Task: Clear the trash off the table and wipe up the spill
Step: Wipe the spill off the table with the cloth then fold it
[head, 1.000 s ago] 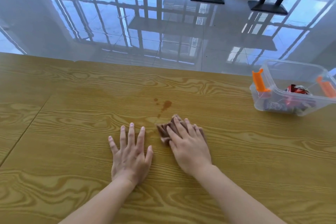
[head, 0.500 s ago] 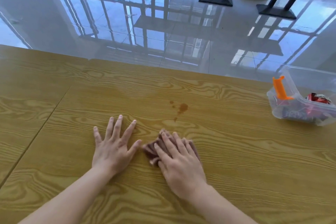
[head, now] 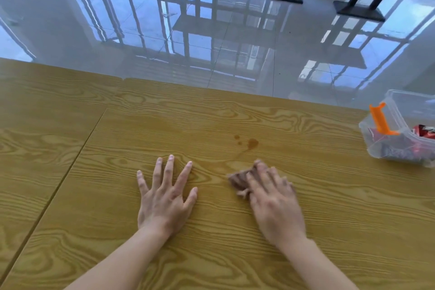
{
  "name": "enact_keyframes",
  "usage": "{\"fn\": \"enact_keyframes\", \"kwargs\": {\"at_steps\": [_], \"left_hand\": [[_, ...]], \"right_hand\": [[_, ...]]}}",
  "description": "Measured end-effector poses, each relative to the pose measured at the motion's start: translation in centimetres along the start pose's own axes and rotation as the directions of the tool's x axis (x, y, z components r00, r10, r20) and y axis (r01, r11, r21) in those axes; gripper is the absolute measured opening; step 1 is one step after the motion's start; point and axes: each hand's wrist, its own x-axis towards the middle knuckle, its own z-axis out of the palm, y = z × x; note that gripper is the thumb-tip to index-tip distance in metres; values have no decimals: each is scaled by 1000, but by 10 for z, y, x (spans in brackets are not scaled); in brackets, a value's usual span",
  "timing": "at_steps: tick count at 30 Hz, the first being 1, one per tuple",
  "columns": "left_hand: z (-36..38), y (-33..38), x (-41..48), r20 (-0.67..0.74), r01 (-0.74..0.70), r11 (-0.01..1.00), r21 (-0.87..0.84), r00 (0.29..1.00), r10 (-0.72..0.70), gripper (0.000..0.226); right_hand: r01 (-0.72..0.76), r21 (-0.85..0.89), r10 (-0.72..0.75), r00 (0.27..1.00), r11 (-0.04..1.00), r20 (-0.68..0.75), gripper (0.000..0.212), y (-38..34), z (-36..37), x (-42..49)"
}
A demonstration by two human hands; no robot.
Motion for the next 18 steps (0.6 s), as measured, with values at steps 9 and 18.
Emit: {"fn": "enact_keyframes", "kwargs": {"at_steps": [9, 18], "left_hand": [[0, 1, -1, 1, 7, 1000, 3, 1000, -7, 65], [0, 1, -2, -10, -2, 1000, -3, 1000, 2, 65]], "right_hand": [[117, 22, -117, 993, 993, -4, 50, -21, -4, 9], [-309, 132, 302, 951, 942, 65, 51, 9, -29, 108]]}}
